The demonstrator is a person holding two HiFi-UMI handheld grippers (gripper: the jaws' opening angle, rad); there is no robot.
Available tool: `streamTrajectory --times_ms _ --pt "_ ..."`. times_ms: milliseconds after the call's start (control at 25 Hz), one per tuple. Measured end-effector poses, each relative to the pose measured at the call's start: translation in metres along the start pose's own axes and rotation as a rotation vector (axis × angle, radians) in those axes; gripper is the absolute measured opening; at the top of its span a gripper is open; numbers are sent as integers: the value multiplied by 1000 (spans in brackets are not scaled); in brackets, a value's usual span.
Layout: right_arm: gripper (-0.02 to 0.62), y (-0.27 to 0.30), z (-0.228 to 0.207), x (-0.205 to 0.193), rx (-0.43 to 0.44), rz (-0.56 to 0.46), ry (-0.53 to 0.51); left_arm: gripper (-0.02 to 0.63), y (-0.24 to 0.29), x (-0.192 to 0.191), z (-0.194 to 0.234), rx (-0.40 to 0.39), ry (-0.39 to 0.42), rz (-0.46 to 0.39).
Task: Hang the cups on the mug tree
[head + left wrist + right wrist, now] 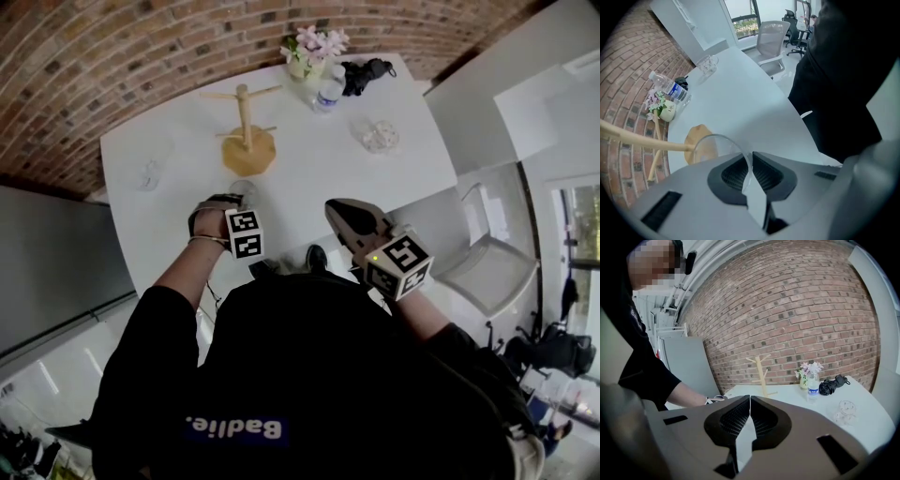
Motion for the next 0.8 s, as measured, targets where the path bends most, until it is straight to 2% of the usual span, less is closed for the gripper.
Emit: streamTrajectory --times_ms 400,800 --pt "29 9 1 1 12 12 -27 29 -54 8 11 85 -173 -237" --pt "29 25 -7 7 92 27 -32 28 -124 29 39 138 -370 -503"
Point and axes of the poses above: the fingertips, and each gripper's own axes: y forward along the fingers, z to its left, x out of its top, the point moved 5 cm from there along -y, backward along the fingers, and after that the axes turned 3 degrees about -z, right-handed, at the moved point
